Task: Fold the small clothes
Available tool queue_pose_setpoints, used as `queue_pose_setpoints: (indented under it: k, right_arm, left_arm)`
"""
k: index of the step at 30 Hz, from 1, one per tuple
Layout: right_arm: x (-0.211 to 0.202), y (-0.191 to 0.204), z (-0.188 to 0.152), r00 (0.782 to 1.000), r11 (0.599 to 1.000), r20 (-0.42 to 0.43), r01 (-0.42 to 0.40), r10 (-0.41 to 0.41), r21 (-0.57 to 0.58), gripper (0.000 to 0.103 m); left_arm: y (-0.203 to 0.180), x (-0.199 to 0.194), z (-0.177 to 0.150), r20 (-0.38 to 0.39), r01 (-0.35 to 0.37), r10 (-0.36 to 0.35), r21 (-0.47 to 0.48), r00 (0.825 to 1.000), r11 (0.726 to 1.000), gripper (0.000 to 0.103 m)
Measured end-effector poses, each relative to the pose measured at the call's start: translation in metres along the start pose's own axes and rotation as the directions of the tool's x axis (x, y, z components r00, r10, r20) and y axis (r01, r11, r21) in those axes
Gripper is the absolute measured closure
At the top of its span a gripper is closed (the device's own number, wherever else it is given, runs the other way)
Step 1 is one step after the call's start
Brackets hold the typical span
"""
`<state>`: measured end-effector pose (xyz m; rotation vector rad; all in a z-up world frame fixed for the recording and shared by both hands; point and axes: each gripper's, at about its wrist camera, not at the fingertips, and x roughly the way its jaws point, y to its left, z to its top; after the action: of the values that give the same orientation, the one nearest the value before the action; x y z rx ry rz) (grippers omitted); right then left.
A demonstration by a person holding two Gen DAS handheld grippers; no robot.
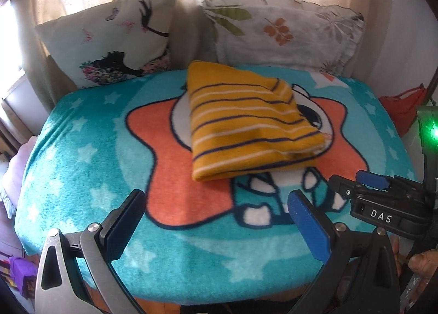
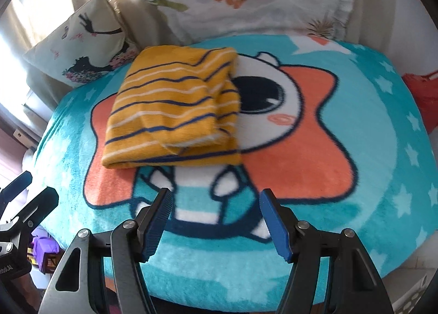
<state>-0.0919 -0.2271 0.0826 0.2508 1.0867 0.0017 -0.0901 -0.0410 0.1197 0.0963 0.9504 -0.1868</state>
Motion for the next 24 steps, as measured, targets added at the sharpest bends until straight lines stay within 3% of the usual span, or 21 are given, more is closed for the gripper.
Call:
queue_pose_setpoints:
  k: [11,24]
  right_arm:
    - [-0.003,-0.018,-0.009,1.000,1.000,-0.001,-0.009,0.009,0.015,0.032]
    - [0.013,0.019,-0.006,0.998,0.993,-0.027,-0.061,0.058,-0.098,0.032]
  left_arm:
    - [-0.010,0.003,-0.007,-0.035,0.010,-0.011,-0.011,0.999,1.000,0.000]
    - [0.015,0.002,-0.015,-0.053,-0.034,0.030,-0.091,0.998,0.995,0.000]
